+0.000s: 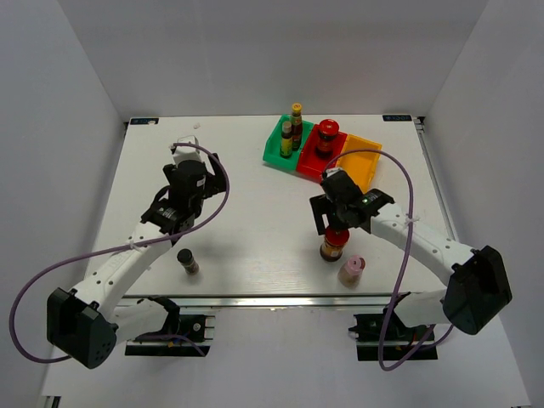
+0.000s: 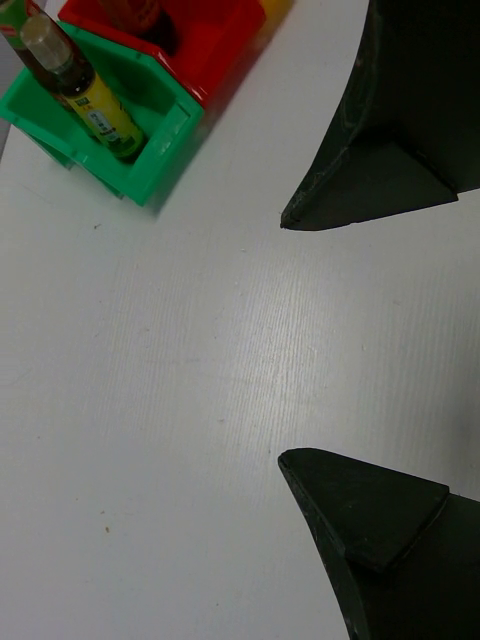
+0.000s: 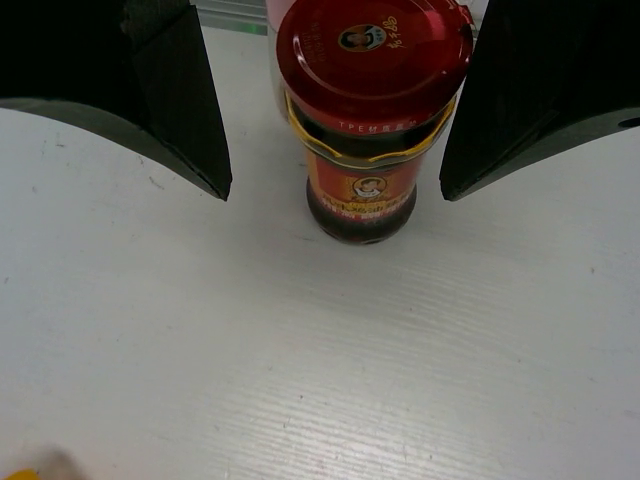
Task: Organize the condiment bottles
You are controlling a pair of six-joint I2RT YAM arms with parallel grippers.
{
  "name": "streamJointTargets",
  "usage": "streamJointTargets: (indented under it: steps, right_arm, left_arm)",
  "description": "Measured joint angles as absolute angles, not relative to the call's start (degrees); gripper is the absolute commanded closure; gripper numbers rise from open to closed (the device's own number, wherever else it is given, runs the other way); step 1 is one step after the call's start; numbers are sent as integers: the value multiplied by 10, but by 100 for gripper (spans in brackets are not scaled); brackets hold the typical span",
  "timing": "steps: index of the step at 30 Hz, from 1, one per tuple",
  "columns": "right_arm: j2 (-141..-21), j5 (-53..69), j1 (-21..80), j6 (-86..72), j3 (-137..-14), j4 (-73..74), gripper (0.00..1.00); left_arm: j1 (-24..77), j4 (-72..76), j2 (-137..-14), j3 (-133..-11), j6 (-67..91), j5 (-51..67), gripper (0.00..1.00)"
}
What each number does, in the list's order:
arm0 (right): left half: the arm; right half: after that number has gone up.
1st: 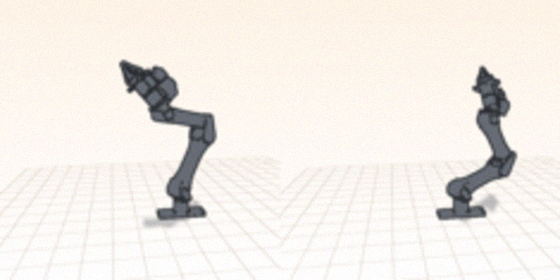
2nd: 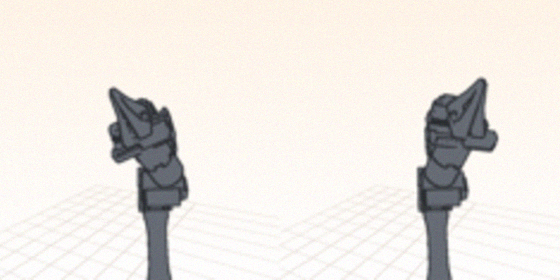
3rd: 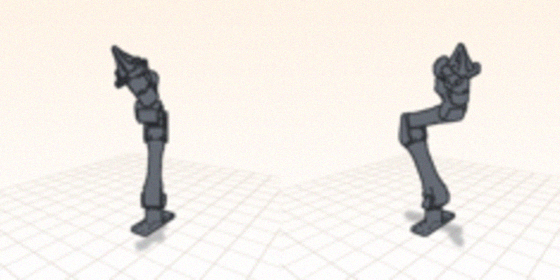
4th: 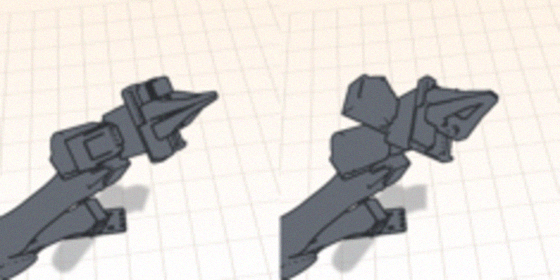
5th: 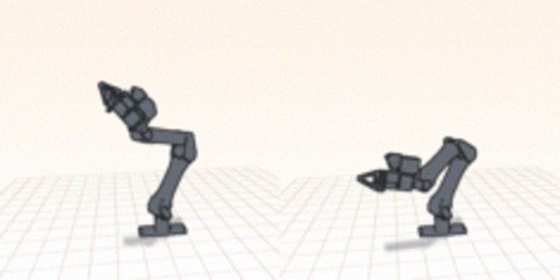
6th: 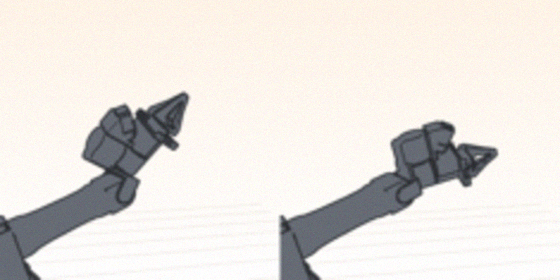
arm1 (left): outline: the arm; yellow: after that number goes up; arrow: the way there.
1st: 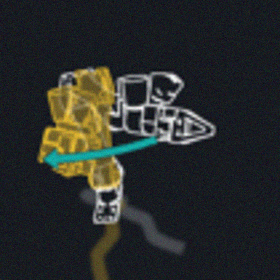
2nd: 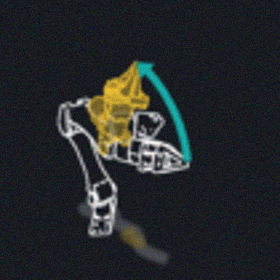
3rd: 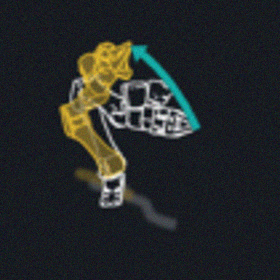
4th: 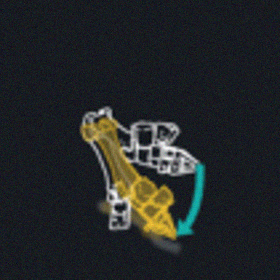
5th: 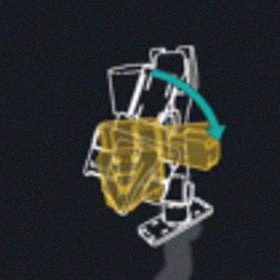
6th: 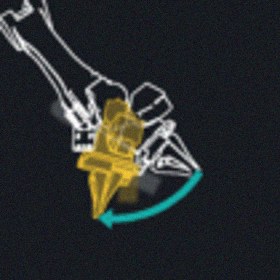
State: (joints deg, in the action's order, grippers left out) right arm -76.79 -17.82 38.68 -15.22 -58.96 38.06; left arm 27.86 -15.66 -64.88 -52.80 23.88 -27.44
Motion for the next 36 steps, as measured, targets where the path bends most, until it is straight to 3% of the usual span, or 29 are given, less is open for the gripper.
streamJointTargets:
  steps: [14, 18, 19, 24, 29, 36]
  right_arm:
    - [-727, -151, 414, -189, -541, 411, 12]
    - [-713, -153, 414, -200, -540, 420, 32]
    - [-712, -156, 415, -203, -540, 422, 43]
    - [-713, -159, 416, -204, -545, 424, 61]
    - [-744, -160, 416, -171, -602, 418, 65]
    - [-910, -130, 366, -94, -824, 376, 70]
  left_arm:
    - [279, -150, -645, -525, 239, -273, 2]
    - [279, -150, -647, -525, 239, -272, 2]
    - [279, -150, -647, -525, 239, -272, 2]
    - [279, -150, -647, -525, 239, -272, 2]
    - [279, -149, -647, -525, 241, -274, 2]
    - [279, -149, -643, -519, 240, -284, 2]
